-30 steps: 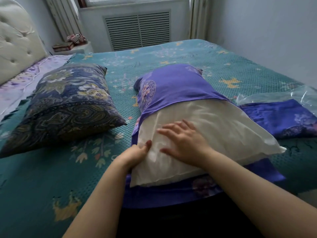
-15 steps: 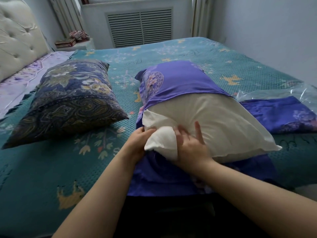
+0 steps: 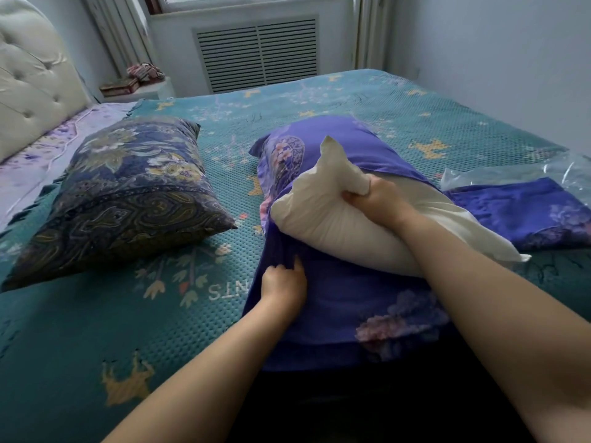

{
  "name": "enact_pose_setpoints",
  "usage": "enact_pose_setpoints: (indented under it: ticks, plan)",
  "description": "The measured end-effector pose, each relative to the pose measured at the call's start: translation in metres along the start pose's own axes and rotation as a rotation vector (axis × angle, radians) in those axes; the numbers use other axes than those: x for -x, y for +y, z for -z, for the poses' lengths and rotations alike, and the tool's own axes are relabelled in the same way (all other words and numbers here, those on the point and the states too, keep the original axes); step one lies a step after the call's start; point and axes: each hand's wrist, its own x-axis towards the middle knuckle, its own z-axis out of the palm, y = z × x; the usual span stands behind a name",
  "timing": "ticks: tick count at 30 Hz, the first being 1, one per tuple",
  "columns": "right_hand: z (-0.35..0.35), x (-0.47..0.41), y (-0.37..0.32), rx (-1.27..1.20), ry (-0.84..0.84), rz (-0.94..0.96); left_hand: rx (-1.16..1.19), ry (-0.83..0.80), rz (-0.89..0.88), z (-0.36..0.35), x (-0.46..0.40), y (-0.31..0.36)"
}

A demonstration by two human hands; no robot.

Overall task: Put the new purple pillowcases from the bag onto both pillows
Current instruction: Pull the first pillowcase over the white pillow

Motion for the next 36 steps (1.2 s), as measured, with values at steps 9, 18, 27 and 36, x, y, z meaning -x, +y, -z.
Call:
enact_pose_setpoints:
  ticks: [9, 18, 27, 36]
  plan:
    - [0.011, -0.039, 0.001, 0.130, -0.037, -0.066, -0.035, 0.009, -0.078, -0.005, -0.049, -0.007]
    - [0.014, -0.056, 0.019, 0.007, -0.014, -0.100, 0.213, -0.010, -0.006, 0.004, -0.068, -0.015]
    - [0.005, -0.061, 0.013, -0.122, 0.027, -0.104, 0.684, -0.113, -0.186, 0.036, -0.042, 0.082]
    - [-0.002, -0.055, -0.003, -0.137, 0.148, -0.068, 0.941, -0.140, -0.297, 0.036, -0.047, 0.127]
